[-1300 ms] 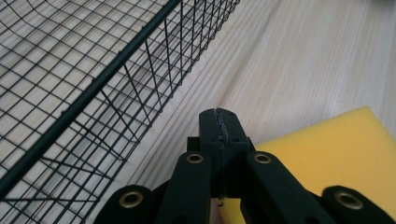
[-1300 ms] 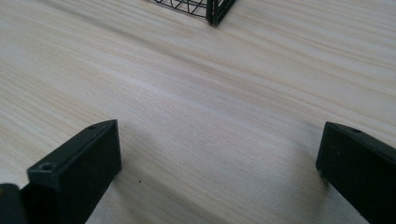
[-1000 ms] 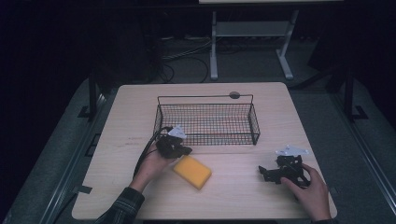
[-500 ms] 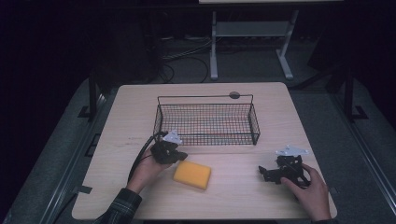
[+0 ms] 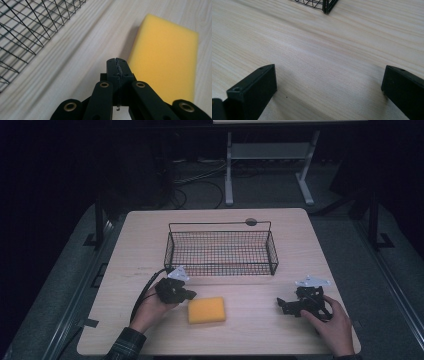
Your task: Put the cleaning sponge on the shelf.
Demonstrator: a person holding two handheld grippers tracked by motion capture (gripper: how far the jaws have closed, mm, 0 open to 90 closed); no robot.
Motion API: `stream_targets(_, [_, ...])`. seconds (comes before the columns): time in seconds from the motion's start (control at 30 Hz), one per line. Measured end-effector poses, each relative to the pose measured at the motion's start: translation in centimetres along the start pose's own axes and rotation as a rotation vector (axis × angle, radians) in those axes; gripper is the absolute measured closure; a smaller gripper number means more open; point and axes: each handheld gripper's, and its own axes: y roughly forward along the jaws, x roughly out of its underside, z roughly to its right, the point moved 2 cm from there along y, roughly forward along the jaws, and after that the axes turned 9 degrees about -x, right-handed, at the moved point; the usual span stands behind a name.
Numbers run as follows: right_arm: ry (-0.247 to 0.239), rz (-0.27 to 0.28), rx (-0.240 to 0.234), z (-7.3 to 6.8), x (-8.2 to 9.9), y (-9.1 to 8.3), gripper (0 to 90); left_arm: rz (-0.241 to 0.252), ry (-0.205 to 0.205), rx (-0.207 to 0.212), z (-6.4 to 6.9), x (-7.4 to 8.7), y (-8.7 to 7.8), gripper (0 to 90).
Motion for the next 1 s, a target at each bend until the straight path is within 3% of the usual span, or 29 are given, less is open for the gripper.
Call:
stream_targets(0.6, [0.001, 0.0, 0.0, 0.0, 0.0, 0.0, 0.0, -0.006, -0.023, 0.02, 1.7, 1.7, -1.1, 89.8])
stream_targets(1.0, [0.0, 0.0, 0.001, 0.0, 0.0, 0.0, 0.0, 0.027, -0.065, 0.007, 0.4, 1.7, -2.1, 89.3])
